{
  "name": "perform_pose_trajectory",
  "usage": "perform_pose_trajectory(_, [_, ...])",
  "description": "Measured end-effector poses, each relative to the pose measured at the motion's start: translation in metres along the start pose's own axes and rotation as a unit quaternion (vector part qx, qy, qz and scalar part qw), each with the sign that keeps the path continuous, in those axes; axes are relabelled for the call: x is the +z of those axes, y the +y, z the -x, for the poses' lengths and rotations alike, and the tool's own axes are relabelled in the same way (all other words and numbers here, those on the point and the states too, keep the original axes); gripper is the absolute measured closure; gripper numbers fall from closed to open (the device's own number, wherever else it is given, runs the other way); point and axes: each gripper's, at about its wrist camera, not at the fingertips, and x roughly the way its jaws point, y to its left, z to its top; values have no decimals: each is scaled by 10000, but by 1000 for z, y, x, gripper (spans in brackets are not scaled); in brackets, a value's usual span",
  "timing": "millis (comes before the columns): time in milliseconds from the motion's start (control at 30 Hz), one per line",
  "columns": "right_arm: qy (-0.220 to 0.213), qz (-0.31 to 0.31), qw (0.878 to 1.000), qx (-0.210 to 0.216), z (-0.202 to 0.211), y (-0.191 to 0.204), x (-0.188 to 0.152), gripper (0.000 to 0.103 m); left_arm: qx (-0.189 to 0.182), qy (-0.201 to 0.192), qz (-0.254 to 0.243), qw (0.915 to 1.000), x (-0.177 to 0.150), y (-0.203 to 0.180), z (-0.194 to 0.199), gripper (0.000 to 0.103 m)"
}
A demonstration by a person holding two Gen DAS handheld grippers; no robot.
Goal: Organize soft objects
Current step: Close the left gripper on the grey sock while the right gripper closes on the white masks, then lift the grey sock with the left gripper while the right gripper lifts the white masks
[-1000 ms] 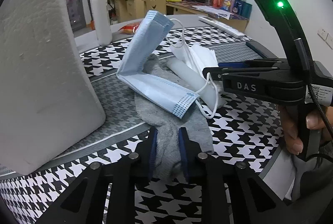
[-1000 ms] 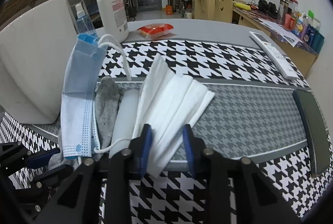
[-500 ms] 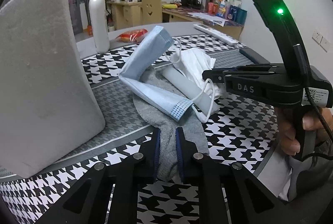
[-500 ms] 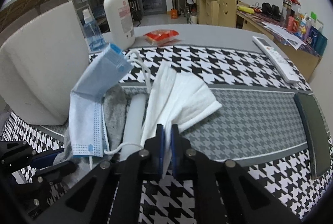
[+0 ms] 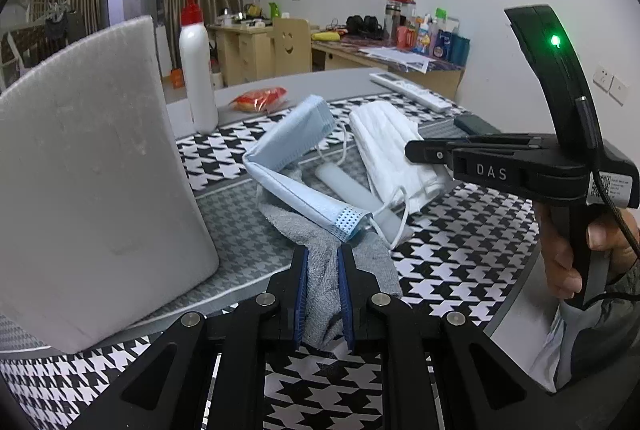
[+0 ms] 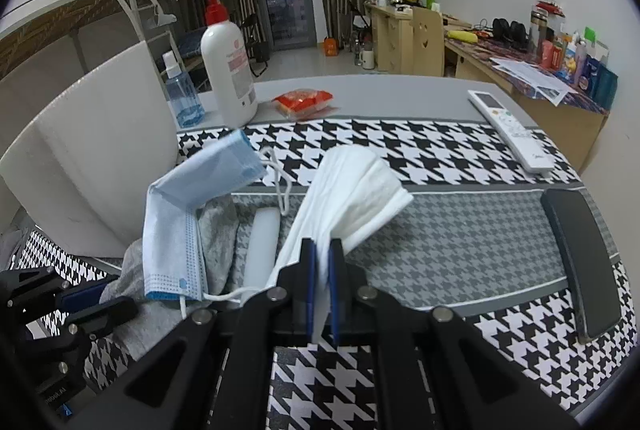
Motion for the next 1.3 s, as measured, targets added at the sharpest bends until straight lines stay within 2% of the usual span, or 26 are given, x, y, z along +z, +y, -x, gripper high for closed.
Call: perform_pose_trajectory(1300, [-810,7,9967,8,57,0,6,94,120,-948,-93,9954,24,2,55,88])
